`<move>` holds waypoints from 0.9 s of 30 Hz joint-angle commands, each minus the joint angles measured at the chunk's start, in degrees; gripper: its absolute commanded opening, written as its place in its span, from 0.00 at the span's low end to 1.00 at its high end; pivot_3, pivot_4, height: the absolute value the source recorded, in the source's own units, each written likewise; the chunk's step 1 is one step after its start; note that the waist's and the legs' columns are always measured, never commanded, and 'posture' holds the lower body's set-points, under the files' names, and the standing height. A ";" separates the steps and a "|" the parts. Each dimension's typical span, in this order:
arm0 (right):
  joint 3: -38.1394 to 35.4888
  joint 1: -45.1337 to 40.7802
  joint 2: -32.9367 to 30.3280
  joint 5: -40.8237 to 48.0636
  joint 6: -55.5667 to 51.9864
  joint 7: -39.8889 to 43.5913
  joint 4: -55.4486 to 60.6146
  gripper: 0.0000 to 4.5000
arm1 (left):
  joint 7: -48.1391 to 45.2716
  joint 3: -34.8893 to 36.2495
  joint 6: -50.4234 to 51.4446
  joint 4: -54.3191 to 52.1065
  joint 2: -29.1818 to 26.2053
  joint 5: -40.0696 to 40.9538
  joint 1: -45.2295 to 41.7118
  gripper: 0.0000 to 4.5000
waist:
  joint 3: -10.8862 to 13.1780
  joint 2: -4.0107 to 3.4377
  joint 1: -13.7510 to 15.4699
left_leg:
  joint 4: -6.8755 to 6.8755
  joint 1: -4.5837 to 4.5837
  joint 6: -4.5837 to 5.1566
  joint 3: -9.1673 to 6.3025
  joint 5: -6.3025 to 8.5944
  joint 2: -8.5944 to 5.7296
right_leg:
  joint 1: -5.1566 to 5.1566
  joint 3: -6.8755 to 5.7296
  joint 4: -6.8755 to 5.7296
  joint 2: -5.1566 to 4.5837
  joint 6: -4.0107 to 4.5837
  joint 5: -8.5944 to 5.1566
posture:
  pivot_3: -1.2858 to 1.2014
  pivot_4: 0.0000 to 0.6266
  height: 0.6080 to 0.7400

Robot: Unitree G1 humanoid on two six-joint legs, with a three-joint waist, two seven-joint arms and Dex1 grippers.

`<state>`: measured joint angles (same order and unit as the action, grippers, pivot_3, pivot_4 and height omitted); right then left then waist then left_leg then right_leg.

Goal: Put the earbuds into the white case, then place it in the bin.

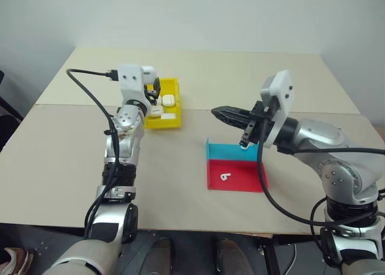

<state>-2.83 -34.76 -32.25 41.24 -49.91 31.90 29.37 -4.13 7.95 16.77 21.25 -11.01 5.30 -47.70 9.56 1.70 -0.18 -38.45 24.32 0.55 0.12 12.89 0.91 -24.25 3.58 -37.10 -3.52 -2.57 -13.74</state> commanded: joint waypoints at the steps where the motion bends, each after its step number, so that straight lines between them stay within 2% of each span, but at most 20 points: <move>1: -0.98 -1.06 -0.13 0.46 0.16 -0.77 1.33 0.00 | -1.49 -1.20 -3.18 2.68 0.11 -0.48 -3.30 0.83 | 0.00 0.00 0.10 | 0.00 0.01 0.00 0.01 0.00 -0.01 | 0.00 0.00 0.01 0.00 0.00 0.00 | 0.52 0.24 1.00; 3: -0.82 -0.78 0.06 0.48 0.25 -0.95 1.31 0.00 | -2.37 -1.60 -4.50 3.78 -0.19 -0.56 -3.45 0.99 | 0.00 0.00 0.07 | 0.00 0.00 0.00 0.02 0.00 -0.01 | 0.01 -0.01 0.02 0.00 -0.01 0.01 | 0.52 0.24 1.00; 7: -0.57 -0.37 0.38 0.81 0.38 -0.93 1.31 0.00 | -2.71 -0.95 -5.33 1.96 -0.58 0.19 -2.54 1.00 | 0.00 0.00 -0.15 | 0.00 -0.04 0.00 0.01 0.00 0.00 | 0.01 0.00 0.03 0.01 -0.01 0.01 | 0.52 0.24 1.00; 12: -0.62 0.89 0.02 0.64 1.05 -0.21 1.18 0.00 | -4.72 1.45 0.91 -10.74 -3.07 3.86 3.19 1.00 | 0.00 0.00 -0.80 | 0.05 -0.05 0.00 0.01 0.00 0.03 | -0.01 0.04 -0.02 0.02 0.00 0.01 | 0.52 0.24 1.00; 19: 0.68 9.28 0.09 -3.43 8.49 3.65 0.83 0.00 | -22.21 5.32 19.29 -39.51 -18.49 19.44 20.66 1.00 | 0.00 -0.02 -1.16 | 0.15 -0.09 -0.01 0.01 0.00 0.07 | -0.02 0.06 -0.03 0.02 0.01 0.01 | 0.52 0.24 1.00; 23: 0.38 12.19 -0.88 -4.27 12.75 8.05 0.68 0.00 | -32.24 10.57 21.84 -53.39 -27.57 27.16 34.45 1.00 | -0.01 -0.03 -1.05 | 0.12 -0.17 -0.01 0.05 0.00 0.08 | 0.03 0.08 0.16 -0.01 0.01 0.00 | 0.52 0.24 1.00; 27: -0.67 13.42 -2.67 -3.92 14.44 11.51 -0.53 0.00 | -37.83 16.86 23.69 -60.03 -31.95 34.87 43.74 1.00 | -0.01 -0.03 -0.61 | 0.12 -0.38 -0.02 0.08 0.00 0.15 | 0.20 0.09 0.17 0.01 0.05 -0.01 | 0.52 0.24 1.00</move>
<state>-1.31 -21.33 -33.98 36.82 -37.65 41.79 28.41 -39.39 21.47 40.35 -34.66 -41.63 36.74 -5.33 9.55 1.68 -0.79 -38.33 23.86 0.53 0.23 12.89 1.05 -24.01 3.68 -36.93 -3.51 -2.50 -13.77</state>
